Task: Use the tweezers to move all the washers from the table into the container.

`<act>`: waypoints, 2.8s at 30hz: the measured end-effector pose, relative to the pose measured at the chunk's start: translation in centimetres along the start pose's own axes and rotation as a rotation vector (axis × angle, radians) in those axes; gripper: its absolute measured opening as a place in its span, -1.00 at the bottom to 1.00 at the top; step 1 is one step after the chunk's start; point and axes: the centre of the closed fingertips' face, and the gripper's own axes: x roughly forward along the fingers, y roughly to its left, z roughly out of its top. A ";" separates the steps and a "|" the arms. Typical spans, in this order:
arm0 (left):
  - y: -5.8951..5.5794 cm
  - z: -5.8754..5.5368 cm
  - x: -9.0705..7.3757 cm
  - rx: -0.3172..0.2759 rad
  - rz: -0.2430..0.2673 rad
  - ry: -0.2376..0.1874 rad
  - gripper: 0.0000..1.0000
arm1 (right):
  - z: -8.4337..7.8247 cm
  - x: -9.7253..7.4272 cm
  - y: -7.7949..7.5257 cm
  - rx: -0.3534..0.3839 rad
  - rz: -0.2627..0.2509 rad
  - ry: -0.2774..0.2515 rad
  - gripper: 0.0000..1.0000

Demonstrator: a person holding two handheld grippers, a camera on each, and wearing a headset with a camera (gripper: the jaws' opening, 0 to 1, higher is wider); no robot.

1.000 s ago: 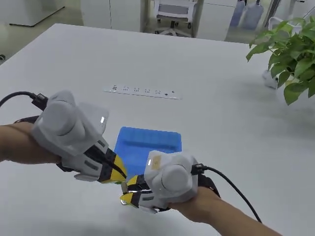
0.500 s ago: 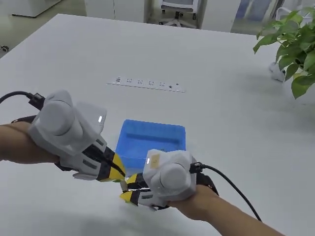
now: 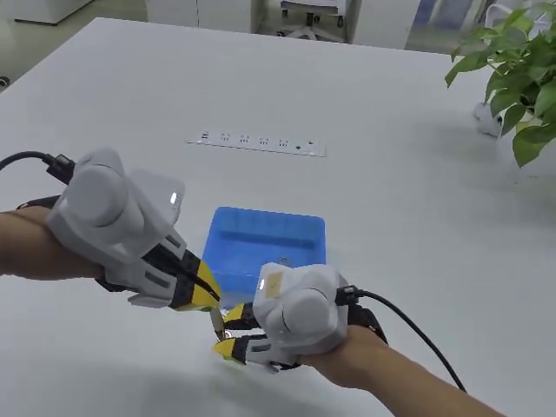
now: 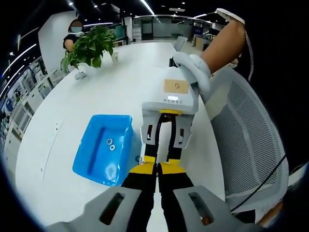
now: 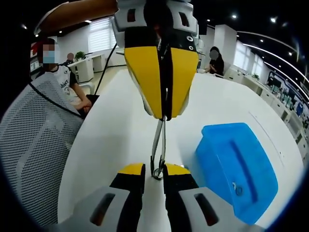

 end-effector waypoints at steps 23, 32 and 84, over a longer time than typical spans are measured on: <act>0.1 0.2 0.2 -0.001 -0.011 -0.005 -0.90 | 0.2 -0.2 -0.5 0.035 -0.007 -0.017 -0.80; -0.2 0.5 0.4 0.014 -0.022 0.000 -0.90 | 0.1 -0.3 -0.3 0.041 -0.010 -0.014 -0.80; 1.8 5.8 -3.4 0.096 -0.029 -0.007 -0.90 | 4.2 -5.6 -3.3 0.025 -0.105 -0.083 -0.80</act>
